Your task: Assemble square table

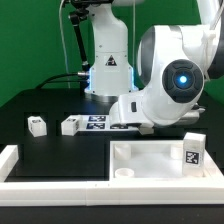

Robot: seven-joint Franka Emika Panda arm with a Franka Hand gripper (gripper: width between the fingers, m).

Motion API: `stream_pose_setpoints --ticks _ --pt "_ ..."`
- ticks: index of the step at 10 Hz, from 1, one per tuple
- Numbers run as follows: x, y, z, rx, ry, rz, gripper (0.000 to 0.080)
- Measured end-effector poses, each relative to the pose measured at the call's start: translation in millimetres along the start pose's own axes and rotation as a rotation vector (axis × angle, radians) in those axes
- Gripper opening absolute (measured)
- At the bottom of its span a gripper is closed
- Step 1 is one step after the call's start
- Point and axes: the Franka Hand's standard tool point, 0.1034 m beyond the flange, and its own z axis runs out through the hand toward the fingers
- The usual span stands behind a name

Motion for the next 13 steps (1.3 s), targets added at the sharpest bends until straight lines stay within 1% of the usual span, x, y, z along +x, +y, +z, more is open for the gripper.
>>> stream_pose_setpoints --ticks 1,2,8,9,10,11,12,13 --pt "0.1 0.5 0.0 0.001 0.000 0.001 0.0394" --pt "0.1 1.0 -0.1 0.002 0.000 0.002 0.0290" --pt "0.3 3.8 -0.4 0.009 0.000 0.006 0.0290" --pt "-0.5 5.7 -3.9 0.012 0.000 0.003 0.0291" --pt "-3.6 11.8 -21.8 0.024 0.016 0.000 0.0291" --pt "-11.2 17.8 -41.3 0.036 0.030 -0.006 0.0291" --pt "-22.5 24.4 -56.9 0.038 0.038 -0.009 0.0291" --pt "-32.1 26.6 -64.8 0.046 0.045 0.000 0.0291"
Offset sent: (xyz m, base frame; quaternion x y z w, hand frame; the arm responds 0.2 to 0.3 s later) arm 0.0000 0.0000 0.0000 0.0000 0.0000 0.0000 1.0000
